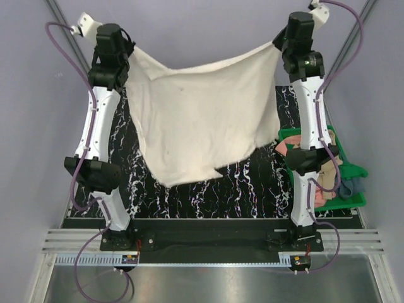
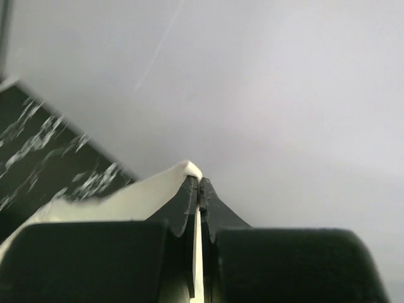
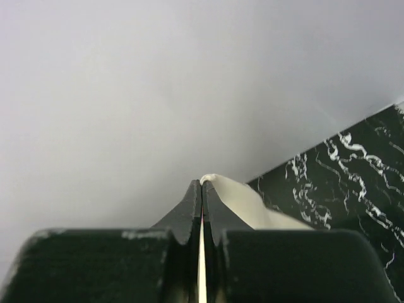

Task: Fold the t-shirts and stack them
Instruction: Flatten the tshirt out

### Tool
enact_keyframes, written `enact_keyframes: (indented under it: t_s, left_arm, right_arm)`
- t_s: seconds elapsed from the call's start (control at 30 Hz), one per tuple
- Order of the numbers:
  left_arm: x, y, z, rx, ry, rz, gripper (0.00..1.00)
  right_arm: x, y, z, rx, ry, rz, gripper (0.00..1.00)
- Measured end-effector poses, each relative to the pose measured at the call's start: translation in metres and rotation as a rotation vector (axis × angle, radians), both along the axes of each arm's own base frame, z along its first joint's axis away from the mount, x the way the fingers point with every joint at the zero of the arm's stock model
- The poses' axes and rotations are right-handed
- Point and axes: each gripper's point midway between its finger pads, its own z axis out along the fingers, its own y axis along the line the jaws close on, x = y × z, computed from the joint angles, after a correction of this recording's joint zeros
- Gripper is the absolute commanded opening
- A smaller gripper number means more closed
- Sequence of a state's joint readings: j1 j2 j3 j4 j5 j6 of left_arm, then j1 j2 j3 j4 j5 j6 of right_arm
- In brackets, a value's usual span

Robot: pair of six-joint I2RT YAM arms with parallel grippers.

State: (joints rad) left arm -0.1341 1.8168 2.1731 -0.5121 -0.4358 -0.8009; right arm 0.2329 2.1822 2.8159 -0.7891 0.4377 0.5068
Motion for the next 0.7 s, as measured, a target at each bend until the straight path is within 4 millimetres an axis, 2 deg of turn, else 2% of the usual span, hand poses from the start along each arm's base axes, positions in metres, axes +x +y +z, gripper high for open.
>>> enact_keyframes:
  t_s: [0.03,0.1,0.13,0.2,0.27,0.37,0.47,0.53,0.6,0.67,0.7]
  left_arm:
    - [0.005,0.000,0.019,0.007,-0.049,0.000,0.00]
    - [0.000,0.004,0.053,0.027,-0.130,0.010,0.00]
    - [-0.010,0.007,0.069,0.037,-0.169,0.016,0.00]
    - [-0.037,0.013,0.089,0.054,-0.209,0.026,0.00]
    - [-0.069,0.021,0.098,0.064,-0.244,0.042,0.00]
    - [-0.123,0.034,0.095,0.072,-0.270,0.075,0.00]
    - [-0.173,0.050,0.060,0.070,-0.247,0.128,0.00]
    - [-0.196,0.058,0.030,0.077,-0.204,0.160,0.00]
    - [-0.215,0.065,0.003,0.087,-0.154,0.183,0.00]
    - [-0.226,0.067,-0.016,0.088,-0.119,0.188,0.00]
    - [-0.232,0.068,-0.033,0.083,-0.090,0.189,0.00]
  right_arm:
    - [0.002,-0.009,0.005,0.013,-0.015,-0.002,0.00]
    - [-0.001,-0.028,0.020,0.040,-0.052,-0.007,0.00]
    - [-0.008,-0.032,0.026,0.051,-0.059,0.002,0.00]
    - [-0.029,-0.030,0.032,0.063,-0.050,0.028,0.00]
    - [-0.057,-0.024,0.039,0.074,-0.047,0.064,0.00]
    - [-0.099,-0.017,0.049,0.082,-0.062,0.115,0.00]
    - [-0.141,-0.019,0.046,0.087,-0.071,0.136,0.00]
    - [-0.162,-0.023,0.035,0.096,-0.065,0.138,0.00]
    - [-0.183,-0.022,0.016,0.114,-0.043,0.159,0.00]
    - [-0.200,-0.017,-0.013,0.141,0.000,0.193,0.00]
    - [-0.205,-0.013,-0.028,0.154,0.020,0.213,0.00]
